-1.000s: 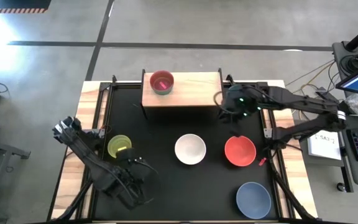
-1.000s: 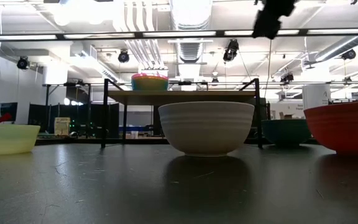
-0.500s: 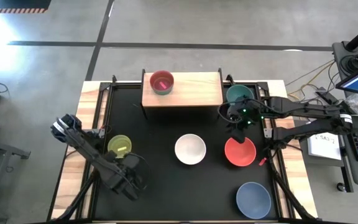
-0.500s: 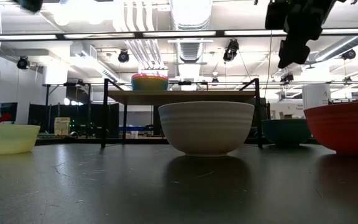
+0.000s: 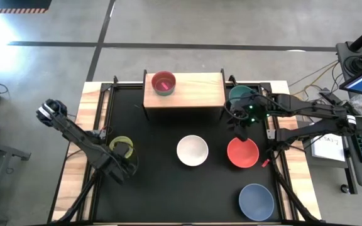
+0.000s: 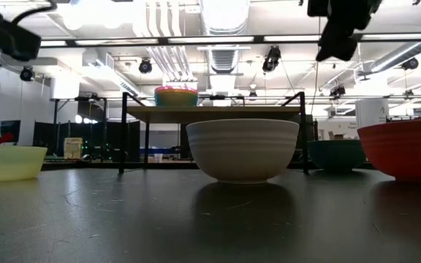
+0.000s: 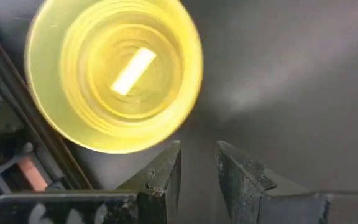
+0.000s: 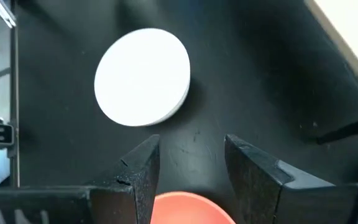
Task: Place and stack bowls onto a shelf
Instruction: Stack the small yellow bowl on top of the small pink bowl on the shelf
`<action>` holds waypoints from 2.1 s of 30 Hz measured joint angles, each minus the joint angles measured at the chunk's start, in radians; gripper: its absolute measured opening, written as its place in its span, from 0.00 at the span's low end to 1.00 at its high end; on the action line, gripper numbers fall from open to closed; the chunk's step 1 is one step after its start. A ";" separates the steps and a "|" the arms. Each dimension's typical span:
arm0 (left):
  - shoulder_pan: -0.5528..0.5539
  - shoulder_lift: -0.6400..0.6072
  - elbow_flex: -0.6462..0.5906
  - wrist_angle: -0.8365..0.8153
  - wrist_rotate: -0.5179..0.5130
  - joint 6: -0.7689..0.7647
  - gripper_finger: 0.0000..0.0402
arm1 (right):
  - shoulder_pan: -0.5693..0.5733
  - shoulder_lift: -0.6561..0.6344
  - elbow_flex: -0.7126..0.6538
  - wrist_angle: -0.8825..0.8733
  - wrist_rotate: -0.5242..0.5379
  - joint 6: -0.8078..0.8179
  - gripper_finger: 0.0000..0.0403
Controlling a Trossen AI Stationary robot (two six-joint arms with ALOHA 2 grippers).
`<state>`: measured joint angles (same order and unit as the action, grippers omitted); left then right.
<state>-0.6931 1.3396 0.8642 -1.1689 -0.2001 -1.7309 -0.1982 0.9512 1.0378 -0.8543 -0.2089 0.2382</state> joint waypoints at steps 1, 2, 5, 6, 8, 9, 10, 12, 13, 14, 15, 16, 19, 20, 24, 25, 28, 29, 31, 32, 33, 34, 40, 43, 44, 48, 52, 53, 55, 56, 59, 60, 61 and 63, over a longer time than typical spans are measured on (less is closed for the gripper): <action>0.004 -0.016 -0.020 0.013 0.000 -0.007 0.21 | 0.000 0.000 0.009 0.000 0.000 0.000 0.41; 0.008 -0.029 -0.039 0.031 0.000 -0.008 0.21 | 0.000 0.000 0.016 0.000 0.000 0.000 0.42; 0.016 -0.059 -0.080 0.087 0.000 0.002 0.21 | 0.000 0.000 0.037 0.000 0.000 -0.001 0.42; 0.017 -0.064 -0.090 0.104 -0.002 0.009 0.21 | 0.000 0.000 0.042 0.000 0.000 -0.001 0.42; 0.017 -0.067 -0.100 0.123 -0.004 0.020 0.21 | 0.000 0.000 0.050 0.000 0.000 -0.002 0.42; 0.017 -0.066 -0.103 0.123 -0.014 0.022 0.21 | 0.000 0.000 0.054 0.000 0.000 -0.002 0.42; 0.016 -0.064 -0.106 0.122 -0.023 0.027 0.21 | 0.000 0.000 0.055 0.000 0.000 -0.002 0.42; 0.019 -0.055 -0.113 0.122 -0.036 0.049 0.21 | 0.000 0.001 0.055 0.000 0.000 -0.002 0.42; 0.023 -0.051 -0.117 0.122 -0.037 0.061 0.21 | 0.000 0.001 0.054 0.000 0.000 -0.002 0.42; 0.027 -0.046 -0.122 0.122 -0.037 0.066 0.21 | 0.000 0.001 0.052 0.000 0.000 -0.002 0.42; 0.031 -0.040 -0.124 0.121 -0.037 0.068 0.21 | 0.000 0.001 0.051 0.000 0.000 -0.002 0.42; 0.036 -0.036 -0.126 0.123 -0.041 0.072 0.21 | 0.000 0.001 0.049 0.000 0.000 -0.002 0.42; 0.047 -0.027 -0.128 0.123 -0.051 0.101 0.21 | 0.000 0.001 0.048 0.000 0.000 -0.002 0.42; 0.051 -0.023 -0.128 0.125 -0.052 0.116 0.21 | 0.000 0.001 0.048 0.000 0.000 -0.002 0.42; 0.072 -0.011 -0.148 0.132 -0.053 0.126 0.21 | 0.000 0.001 0.047 0.000 0.000 -0.002 0.42; 0.076 -0.009 -0.157 0.138 -0.053 0.126 0.21 | 0.000 0.001 0.047 0.000 0.000 -0.002 0.42; 0.087 -0.005 -0.181 0.170 -0.053 0.126 0.21 | 0.000 0.001 0.047 0.000 0.000 -0.002 0.42; 0.089 -0.005 -0.186 0.178 -0.053 0.126 0.21 | 0.000 0.001 0.047 0.000 0.000 -0.002 0.42; 0.089 -0.005 -0.195 0.199 -0.053 0.135 0.20 | 0.000 0.001 0.047 0.000 0.000 -0.002 0.42; 0.089 -0.005 -0.197 0.208 -0.053 0.144 0.19 | 0.000 0.001 0.047 0.000 0.000 -0.002 0.42; 0.089 -0.005 -0.199 0.218 -0.052 0.155 0.18 | 0.000 0.001 0.047 0.000 0.000 -0.002 0.42; 0.089 -0.005 -0.200 0.228 -0.053 0.165 0.17 | 0.000 0.001 0.047 0.000 0.000 -0.002 0.42; 0.089 -0.005 -0.191 0.243 -0.052 0.184 0.01 | 0.000 0.001 0.047 0.000 0.001 -0.002 0.41; 0.089 -0.005 -0.180 0.260 -0.045 0.240 0.01 | 0.000 0.001 0.047 0.000 0.001 -0.002 0.40; 0.089 -0.005 -0.173 0.270 -0.045 0.256 0.01 | 0.000 0.001 0.047 0.000 0.001 -0.002 0.39; 0.089 -0.006 -0.124 0.298 -0.046 0.362 0.00 | 0.000 0.001 0.047 0.000 0.001 -0.002 0.37; 0.089 -0.006 -0.027 0.312 -0.094 0.536 0.00 | 0.000 0.001 0.047 0.000 0.000 -0.020 0.36; 0.089 -0.006 0.001 0.321 -0.115 0.596 0.00 | 0.000 0.001 0.047 0.000 0.000 -0.034 0.36; 0.089 -0.006 0.061 0.349 -0.156 0.721 0.00 | 0.001 0.002 0.047 0.000 -0.007 -0.075 0.36; 0.089 -0.006 0.089 0.365 -0.168 0.786 0.00 | 0.003 0.002 0.047 0.000 -0.012 -0.096 0.36; 0.089 -0.006 0.168 0.435 -0.183 0.995 0.00 | 0.015 0.002 0.046 0.014 -0.066 -0.187 0.36; 0.089 -0.006 0.189 0.473 -0.184 1.066 0.00 | 0.022 0.002 0.046 0.026 -0.093 -0.213 0.35; 0.089 -0.006 0.206 0.522 -0.184 1.137 0.00 | 0.030 0.002 0.046 0.046 -0.124 -0.235 0.35; 0.089 -0.006 0.225 0.633 -0.183 1.284 0.00 | 0.051 0.002 0.046 0.105 -0.188 -0.259 0.34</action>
<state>-0.6041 1.3338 1.0897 -0.5357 -0.3836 -0.4474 -0.1469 0.9531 1.0840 -0.7498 -0.3970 -0.0204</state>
